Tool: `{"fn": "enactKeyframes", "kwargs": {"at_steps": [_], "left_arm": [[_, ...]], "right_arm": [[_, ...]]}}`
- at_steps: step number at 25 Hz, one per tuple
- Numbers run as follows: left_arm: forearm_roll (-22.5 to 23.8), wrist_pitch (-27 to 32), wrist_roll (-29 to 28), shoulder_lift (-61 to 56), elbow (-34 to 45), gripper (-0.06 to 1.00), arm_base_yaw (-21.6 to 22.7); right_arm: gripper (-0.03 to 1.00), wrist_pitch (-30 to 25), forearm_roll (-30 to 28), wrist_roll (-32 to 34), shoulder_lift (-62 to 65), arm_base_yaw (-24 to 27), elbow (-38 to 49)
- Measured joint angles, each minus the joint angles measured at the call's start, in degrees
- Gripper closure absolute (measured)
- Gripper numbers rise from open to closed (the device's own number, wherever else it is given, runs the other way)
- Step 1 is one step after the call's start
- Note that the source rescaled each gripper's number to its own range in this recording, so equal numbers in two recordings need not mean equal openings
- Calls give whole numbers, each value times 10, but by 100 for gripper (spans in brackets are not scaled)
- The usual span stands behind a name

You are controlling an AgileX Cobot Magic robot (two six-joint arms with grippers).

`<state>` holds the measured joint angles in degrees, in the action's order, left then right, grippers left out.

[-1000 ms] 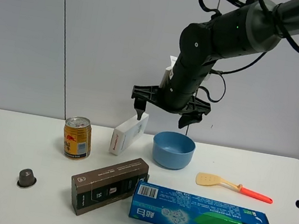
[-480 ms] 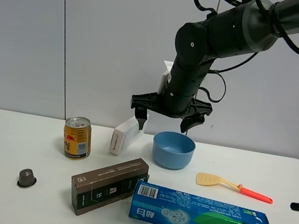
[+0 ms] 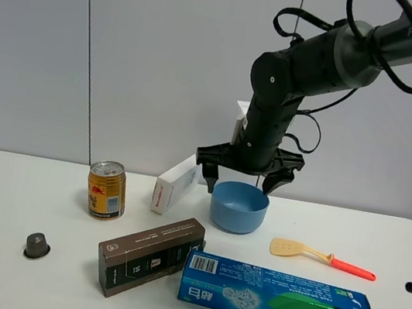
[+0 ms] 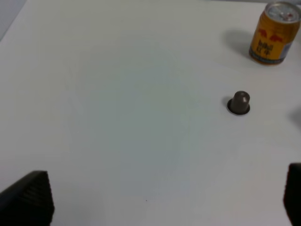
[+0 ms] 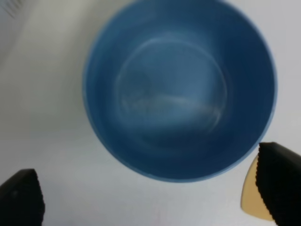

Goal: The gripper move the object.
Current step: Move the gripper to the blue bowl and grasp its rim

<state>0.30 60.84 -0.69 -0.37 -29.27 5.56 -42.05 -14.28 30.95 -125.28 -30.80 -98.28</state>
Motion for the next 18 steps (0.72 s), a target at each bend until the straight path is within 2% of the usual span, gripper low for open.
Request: {"fn": "enactKeyframes", "kwargs": {"at_steps": [7, 18], "left_arm": [[0, 0, 0, 0, 0, -6, 0], [0, 0, 0, 0, 0, -6, 0]], "right_arm": [[6, 41, 2, -18, -25, 0, 0], [9, 94, 2, -86, -51, 0, 0]]}}
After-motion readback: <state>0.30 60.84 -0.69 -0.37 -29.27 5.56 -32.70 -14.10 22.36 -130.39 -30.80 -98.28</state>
